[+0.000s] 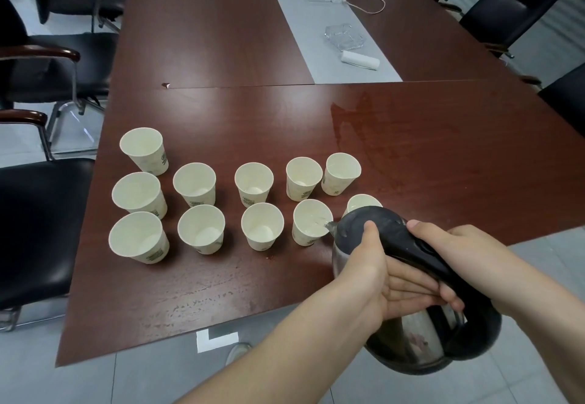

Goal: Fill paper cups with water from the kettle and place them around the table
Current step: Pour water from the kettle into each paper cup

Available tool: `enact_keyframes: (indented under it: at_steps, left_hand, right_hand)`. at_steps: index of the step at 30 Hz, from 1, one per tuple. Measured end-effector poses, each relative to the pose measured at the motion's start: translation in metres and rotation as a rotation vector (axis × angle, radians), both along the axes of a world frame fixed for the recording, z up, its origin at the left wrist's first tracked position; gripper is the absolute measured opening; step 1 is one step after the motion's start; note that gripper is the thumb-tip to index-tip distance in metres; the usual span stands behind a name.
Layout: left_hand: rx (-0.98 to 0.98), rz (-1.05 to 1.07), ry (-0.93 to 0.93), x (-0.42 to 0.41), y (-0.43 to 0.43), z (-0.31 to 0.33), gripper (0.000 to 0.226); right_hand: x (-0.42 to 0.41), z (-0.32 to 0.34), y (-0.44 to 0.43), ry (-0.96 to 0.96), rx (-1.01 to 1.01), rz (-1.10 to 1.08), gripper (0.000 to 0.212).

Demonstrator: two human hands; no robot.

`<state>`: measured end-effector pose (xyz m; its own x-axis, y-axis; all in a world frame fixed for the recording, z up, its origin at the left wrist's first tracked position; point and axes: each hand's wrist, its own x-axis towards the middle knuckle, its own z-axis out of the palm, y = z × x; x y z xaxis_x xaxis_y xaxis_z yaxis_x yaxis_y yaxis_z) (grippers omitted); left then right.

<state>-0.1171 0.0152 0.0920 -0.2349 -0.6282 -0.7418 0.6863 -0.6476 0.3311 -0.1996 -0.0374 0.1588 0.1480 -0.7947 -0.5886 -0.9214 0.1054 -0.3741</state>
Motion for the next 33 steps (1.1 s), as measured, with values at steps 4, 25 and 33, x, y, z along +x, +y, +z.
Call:
enact_keyframes:
  at_steps: [4,25,33]
  left_hand:
    - [0.005,-0.002,0.011,0.002,-0.001,0.000,0.099]
    - [-0.002,-0.031,-0.003,-0.001,-0.004,-0.001,0.100]
    - [-0.046,-0.075,-0.102,-0.005,-0.001,0.006,0.097]
  right_hand:
    - [0.002,0.002,0.000,-0.015,-0.012,0.011,0.071]
    - [-0.006,-0.007,-0.005,-0.076,0.016,-0.031,0.068]
    - [-0.020,-0.009,0.004,-0.199,0.028,-0.119,0.070]
